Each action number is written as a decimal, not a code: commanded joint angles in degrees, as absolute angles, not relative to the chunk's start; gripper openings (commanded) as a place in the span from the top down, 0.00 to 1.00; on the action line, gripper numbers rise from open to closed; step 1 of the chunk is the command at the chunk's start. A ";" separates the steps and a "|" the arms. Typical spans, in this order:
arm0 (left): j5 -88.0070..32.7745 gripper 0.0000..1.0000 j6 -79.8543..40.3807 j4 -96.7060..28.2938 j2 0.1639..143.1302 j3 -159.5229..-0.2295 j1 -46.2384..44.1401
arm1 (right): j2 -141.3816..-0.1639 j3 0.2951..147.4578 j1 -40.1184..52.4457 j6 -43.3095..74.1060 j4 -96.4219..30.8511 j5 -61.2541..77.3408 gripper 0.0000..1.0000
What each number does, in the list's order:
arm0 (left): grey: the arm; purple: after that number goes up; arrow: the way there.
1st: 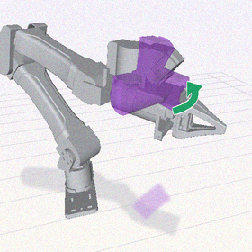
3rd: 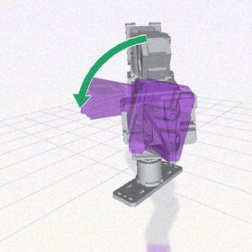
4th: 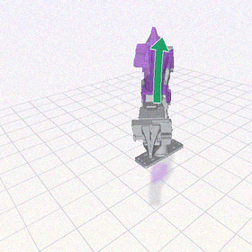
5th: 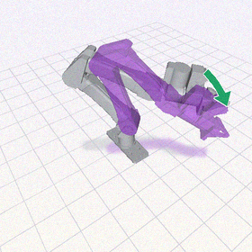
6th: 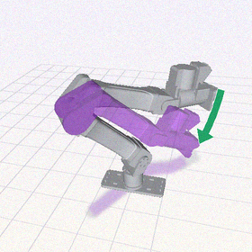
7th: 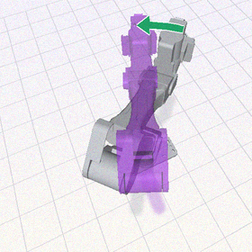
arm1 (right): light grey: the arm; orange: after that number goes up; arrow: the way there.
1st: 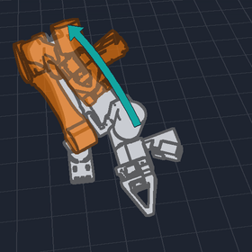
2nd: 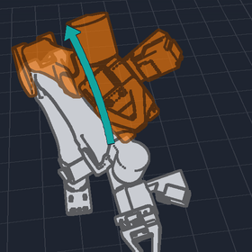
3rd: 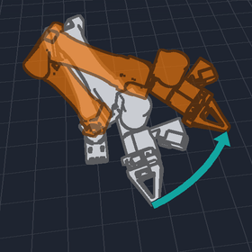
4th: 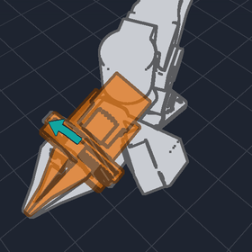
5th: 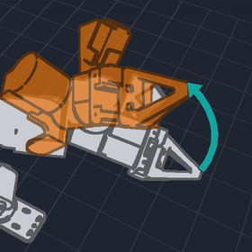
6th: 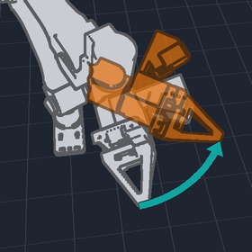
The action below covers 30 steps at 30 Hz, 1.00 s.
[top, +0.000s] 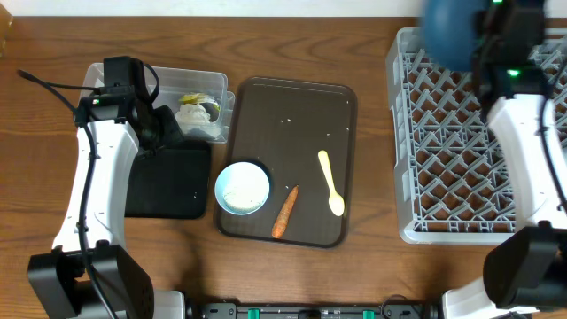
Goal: Sort waste into correct bins and load items into the dishwasher rack
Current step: 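Lift the blue bowl with right gripper and carry it to the rack, then lower the blue bowl edge-first into a rack slot with right gripper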
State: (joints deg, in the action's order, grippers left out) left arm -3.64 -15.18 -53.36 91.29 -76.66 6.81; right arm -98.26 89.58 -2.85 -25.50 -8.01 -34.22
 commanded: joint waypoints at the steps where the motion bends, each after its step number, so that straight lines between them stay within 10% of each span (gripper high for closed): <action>1: -3.20 0.45 -15.53 -53.54 90.11 -77.14 6.94 | -98.85 90.19 -8.58 -35.81 -4.56 -42.92 0.99; 30: -3.60 0.45 -15.53 -53.52 90.11 -77.14 6.94 | -116.95 90.19 -23.18 -55.81 16.62 -45.67 0.99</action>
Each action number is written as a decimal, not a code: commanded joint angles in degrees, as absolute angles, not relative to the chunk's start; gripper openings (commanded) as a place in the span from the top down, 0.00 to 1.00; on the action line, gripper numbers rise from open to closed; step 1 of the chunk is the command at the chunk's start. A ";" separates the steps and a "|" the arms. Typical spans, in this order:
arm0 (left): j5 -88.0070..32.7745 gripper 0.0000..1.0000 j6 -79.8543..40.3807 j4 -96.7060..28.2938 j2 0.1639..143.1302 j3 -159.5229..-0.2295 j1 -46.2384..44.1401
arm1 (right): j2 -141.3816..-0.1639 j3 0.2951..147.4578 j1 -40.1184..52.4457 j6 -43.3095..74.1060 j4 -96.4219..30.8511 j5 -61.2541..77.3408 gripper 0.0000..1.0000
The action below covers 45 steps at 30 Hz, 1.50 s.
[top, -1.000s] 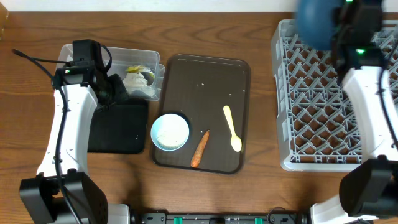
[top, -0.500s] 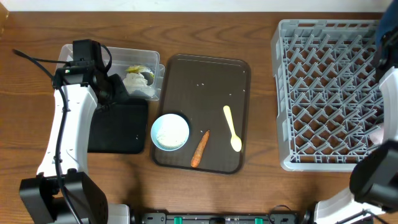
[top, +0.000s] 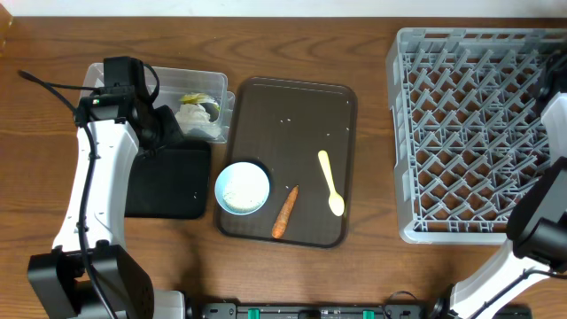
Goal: Sort waste into correct bins and load items into the dishwasher rack
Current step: 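Lower the blue bowl edge-first into a rack slot with right gripper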
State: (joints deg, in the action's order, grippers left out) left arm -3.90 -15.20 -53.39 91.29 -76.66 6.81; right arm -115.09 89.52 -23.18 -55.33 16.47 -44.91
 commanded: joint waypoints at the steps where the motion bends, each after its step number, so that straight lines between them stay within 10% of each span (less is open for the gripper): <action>1: -3.60 0.45 -15.53 -53.52 90.11 -77.14 6.94 | -117.34 90.19 -23.05 -55.31 16.51 -45.74 0.99; 23: -3.60 0.45 -15.53 -53.52 90.11 -77.14 6.94 | -118.08 90.19 -16.84 -37.47 -1.74 -51.55 0.74; 38: -3.60 0.45 -15.53 -53.52 90.11 -77.14 6.94 | -110.69 90.19 -16.27 -27.66 -6.31 -53.58 0.28; 45: -3.60 0.45 -15.53 -53.52 90.11 -77.14 6.94 | -103.68 90.19 -16.21 -27.66 -6.72 -53.12 0.22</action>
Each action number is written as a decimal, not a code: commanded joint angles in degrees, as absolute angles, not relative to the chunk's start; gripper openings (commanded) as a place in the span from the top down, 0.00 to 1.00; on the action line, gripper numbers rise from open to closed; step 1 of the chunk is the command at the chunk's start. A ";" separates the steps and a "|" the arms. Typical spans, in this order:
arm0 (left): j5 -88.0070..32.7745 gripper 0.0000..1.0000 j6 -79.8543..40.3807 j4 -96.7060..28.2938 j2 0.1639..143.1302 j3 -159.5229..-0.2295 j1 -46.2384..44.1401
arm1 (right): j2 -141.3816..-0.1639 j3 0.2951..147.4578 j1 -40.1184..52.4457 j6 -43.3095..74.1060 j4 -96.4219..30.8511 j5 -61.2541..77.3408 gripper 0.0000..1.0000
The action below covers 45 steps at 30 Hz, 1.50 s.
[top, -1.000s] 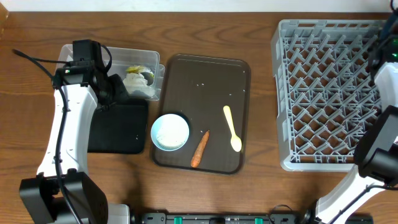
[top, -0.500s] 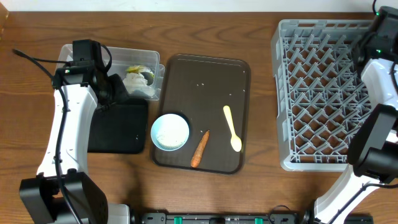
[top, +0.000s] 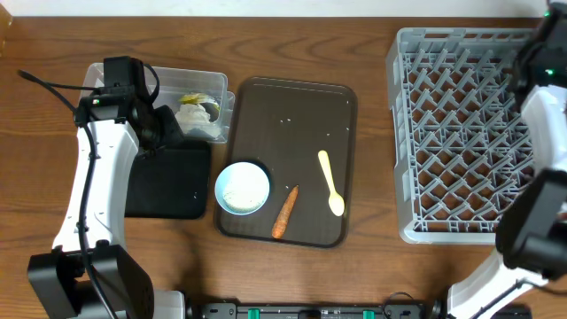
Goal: Sort waste into correct bins and load items into the dishwasher rack
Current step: 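Lower the blue bowl edge-first into a rack slot with right gripper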
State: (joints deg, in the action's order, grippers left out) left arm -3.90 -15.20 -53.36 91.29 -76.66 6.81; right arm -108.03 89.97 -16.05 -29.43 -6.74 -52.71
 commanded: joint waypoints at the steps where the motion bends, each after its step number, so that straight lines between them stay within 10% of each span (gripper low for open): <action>1: -3.60 0.45 -15.53 -53.52 90.11 -77.14 6.94 | -102.87 90.19 -16.21 -27.64 -6.83 -53.08 0.21; 16: -3.60 0.44 -15.53 -53.56 90.11 -77.14 6.94 | -96.97 90.19 -14.96 -11.60 -36.01 -9.26 0.22; 45: -3.60 0.44 -15.53 -53.54 90.11 -77.14 6.94 | -96.97 90.21 -32.56 11.03 -36.91 -9.58 0.20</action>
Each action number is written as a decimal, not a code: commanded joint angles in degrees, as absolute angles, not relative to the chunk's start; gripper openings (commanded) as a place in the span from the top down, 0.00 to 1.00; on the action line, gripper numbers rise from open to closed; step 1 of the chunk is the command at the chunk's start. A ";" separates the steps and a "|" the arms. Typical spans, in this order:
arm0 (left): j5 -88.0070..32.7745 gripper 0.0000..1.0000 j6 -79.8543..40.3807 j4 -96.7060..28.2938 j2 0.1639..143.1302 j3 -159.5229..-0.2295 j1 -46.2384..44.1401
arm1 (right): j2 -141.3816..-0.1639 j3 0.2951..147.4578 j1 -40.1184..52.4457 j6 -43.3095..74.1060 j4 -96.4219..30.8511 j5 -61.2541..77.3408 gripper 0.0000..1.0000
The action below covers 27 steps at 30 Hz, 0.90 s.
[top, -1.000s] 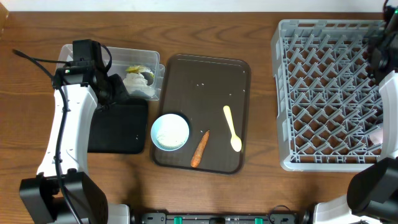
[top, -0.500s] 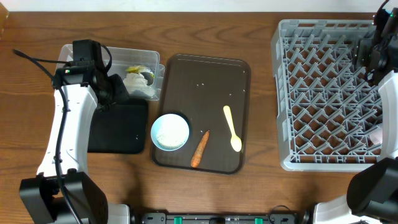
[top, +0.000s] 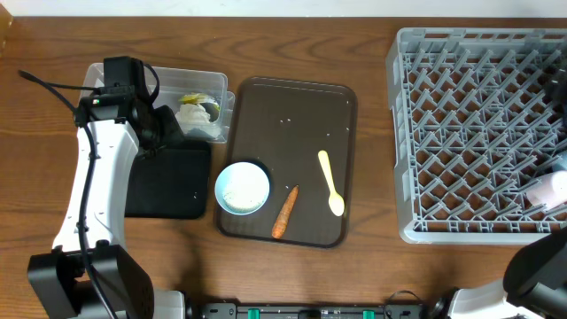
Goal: Sort waste into correct bins and load items into the dishwasher rack
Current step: 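Lower the blue bowl edge-first into a rack slot with right gripper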
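A dark brown tray (top: 292, 106) in the middle holds a white bowl (top: 241, 188), an orange carrot (top: 284, 212) and a pale yellow spoon (top: 330, 182). The grey dishwasher rack (top: 469, 133) at the right shows only bare grid. My left gripper (top: 168, 130) hangs over the seam between the clear bin and the black bin; its fingers are too dark to read. Of my right arm (top: 545, 190) only a white link shows at the rack's right edge, and its gripper is out of frame.
A clear plastic bin (top: 202, 81) at the back left holds crumpled white and yellow waste (top: 197, 110). A black bin (top: 173, 190) lies in front of it, beside the tray. The wooden table (top: 372, 266) extends around them.
My right arm stood over the rack's far right corner and now shows only as a white link low at the rack's right edge. The left arm and the tray items have not moved.
At first my right arm held a dark blue round thing above the rack's back right corner. A second later that thing was out of view and the arm was at the frame's right edge. The arm then stood over the corner, and now sits lower right. The left side stayed still.
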State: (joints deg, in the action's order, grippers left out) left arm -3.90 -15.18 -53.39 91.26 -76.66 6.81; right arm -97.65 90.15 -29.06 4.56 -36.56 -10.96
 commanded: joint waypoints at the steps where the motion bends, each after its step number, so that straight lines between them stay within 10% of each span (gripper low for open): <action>1: -3.62 0.44 -15.53 -53.54 90.11 -77.14 6.94 | -96.97 90.21 -34.52 13.54 -37.12 -9.56 0.20; 27: -3.60 0.44 -15.53 -53.54 90.11 -77.14 6.94 | -108.36 90.19 -50.72 16.69 -33.08 -3.38 0.19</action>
State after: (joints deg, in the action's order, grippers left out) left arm -3.90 -15.20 -53.39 91.29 -76.66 6.81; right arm -107.72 90.11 -50.50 15.94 -34.24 -5.48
